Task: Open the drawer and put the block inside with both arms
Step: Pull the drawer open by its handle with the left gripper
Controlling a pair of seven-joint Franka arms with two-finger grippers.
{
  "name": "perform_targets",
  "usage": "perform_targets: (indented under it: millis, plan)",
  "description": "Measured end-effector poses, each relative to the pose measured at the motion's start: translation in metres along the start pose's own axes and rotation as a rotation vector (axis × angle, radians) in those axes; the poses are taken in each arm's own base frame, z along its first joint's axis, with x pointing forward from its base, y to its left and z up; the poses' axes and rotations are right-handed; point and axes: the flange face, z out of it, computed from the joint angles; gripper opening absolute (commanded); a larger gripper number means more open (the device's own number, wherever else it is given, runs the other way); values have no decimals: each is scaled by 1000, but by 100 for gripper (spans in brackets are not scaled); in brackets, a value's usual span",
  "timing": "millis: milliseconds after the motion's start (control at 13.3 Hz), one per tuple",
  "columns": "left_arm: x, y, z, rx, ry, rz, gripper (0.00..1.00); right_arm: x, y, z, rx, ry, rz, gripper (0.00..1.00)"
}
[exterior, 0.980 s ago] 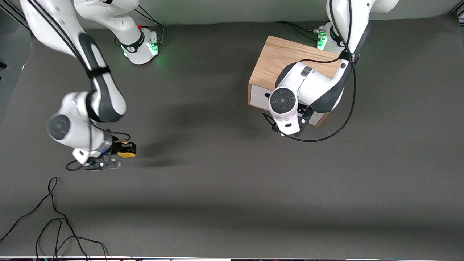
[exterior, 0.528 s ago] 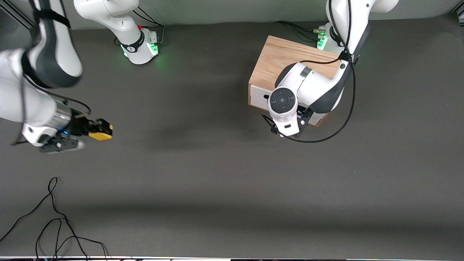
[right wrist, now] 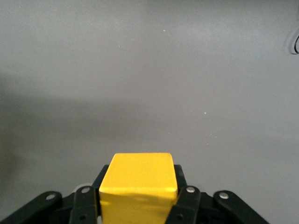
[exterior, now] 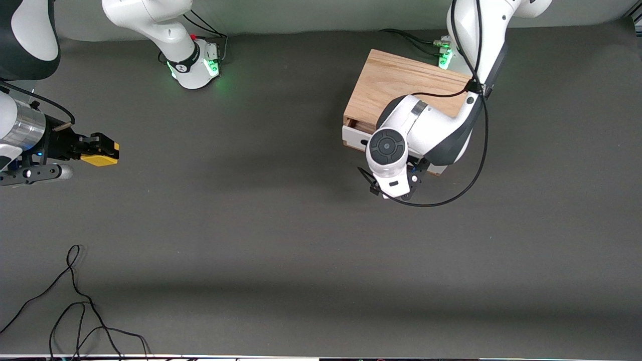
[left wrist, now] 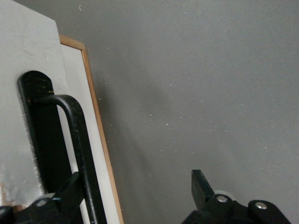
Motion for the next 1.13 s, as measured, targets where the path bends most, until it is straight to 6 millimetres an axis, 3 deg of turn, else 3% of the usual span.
perform_targets:
  millis: [302,1131]
  plan:
    - [3,26,-9,-44,4,-1,100,2,0,0,-1,2,0,0]
    - [8,48,-20,-165,4,-5,100,4,-6,-6,-5,16,-11,0]
